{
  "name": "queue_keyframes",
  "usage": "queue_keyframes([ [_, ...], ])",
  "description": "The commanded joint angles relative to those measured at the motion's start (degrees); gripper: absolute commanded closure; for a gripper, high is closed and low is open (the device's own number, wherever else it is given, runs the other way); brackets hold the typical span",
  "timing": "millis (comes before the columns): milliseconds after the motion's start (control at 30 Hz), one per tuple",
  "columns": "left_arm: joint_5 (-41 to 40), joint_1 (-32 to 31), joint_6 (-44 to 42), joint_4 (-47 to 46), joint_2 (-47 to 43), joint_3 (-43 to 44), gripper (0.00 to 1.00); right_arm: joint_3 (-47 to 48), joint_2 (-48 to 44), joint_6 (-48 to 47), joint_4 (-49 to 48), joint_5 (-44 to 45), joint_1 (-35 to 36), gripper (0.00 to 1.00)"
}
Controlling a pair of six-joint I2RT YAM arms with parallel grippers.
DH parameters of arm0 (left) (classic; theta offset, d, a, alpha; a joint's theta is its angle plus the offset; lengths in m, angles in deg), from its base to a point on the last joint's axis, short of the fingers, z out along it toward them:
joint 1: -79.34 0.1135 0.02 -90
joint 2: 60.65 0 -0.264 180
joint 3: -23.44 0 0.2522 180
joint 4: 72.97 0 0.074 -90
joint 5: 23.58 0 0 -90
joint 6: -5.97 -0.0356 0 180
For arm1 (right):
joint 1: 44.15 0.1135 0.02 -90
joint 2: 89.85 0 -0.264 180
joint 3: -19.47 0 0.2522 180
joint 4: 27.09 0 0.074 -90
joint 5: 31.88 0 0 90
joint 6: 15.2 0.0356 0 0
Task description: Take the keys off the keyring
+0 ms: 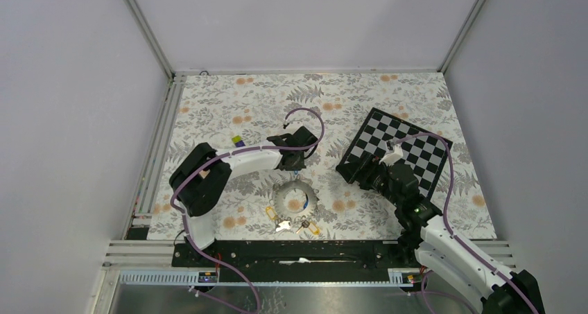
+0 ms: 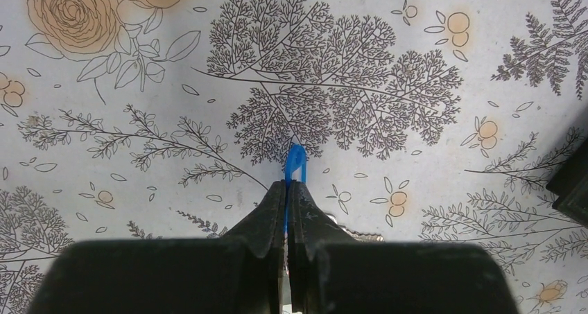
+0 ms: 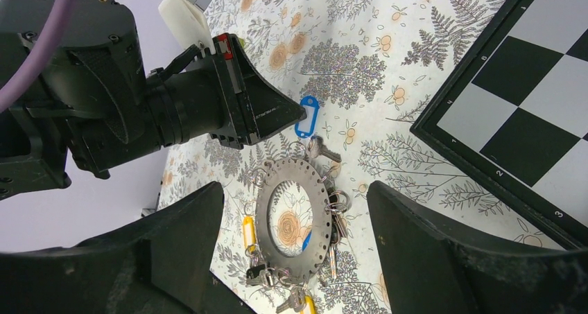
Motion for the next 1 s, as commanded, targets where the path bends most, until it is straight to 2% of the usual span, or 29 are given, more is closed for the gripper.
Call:
queue_keyframes([
  [0,0.5,0.3,-0.1,-0.4,-0.8,-1.0,1.00,-0.2,-1.1,0.2,-0.7,2.4,0.3,0.17],
  [967,3.5,0.3,-0.4,-2.0,2.3,-0.1,0.98,-1.4,-2.7,0.5,1.0,3.6,0.4,0.16],
])
